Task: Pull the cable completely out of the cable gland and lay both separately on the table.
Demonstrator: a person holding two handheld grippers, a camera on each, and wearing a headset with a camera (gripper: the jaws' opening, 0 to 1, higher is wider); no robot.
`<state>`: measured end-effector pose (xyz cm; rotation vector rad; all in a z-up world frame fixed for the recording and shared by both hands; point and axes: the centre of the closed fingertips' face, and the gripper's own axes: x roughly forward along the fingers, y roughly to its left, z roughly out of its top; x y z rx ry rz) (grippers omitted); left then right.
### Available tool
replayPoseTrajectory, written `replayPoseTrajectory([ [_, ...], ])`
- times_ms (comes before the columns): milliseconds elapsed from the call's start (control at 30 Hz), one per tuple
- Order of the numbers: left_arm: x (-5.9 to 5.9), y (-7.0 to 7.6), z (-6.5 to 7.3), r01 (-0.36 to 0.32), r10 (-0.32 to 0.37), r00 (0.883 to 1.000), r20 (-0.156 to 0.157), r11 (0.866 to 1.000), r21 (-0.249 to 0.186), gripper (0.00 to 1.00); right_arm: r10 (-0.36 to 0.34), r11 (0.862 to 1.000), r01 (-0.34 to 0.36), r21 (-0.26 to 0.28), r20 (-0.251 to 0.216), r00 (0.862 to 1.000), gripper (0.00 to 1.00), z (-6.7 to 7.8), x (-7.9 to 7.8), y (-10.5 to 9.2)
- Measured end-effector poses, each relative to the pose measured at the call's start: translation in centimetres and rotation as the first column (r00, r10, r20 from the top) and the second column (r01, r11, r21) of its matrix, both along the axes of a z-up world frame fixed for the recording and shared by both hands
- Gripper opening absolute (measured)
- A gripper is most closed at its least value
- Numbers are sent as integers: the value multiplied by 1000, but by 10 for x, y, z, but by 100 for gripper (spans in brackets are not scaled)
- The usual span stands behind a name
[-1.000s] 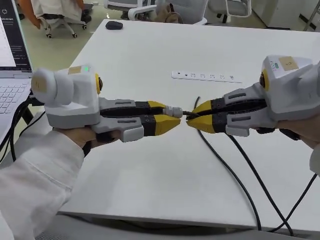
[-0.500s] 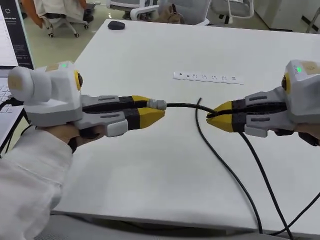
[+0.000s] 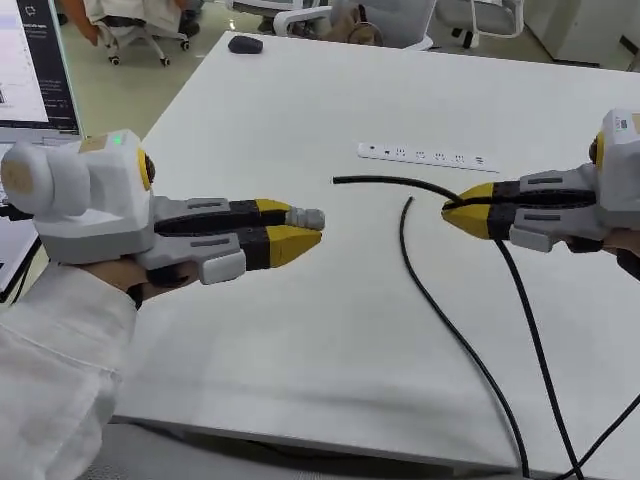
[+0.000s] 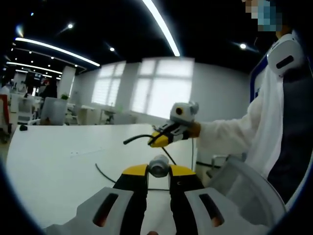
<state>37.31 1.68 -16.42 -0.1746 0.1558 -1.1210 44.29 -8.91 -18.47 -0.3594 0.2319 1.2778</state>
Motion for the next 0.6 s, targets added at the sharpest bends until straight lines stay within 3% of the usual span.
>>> replayPoseTrajectory([
  [333,1,1,-6,-4,4,1000,-9,1000,11,17,-29,998,26,50,51,998,2,39,67,31],
  [433,1,2,-6,-8,8,1000,-6,1000,13,17,-28,997,26,66,40,999,2,45,84,45],
  [600,2,3,-6,-16,16,1000,-9,1000,15,17,20,1000,-21,16,73,997,2,43,113,72],
])
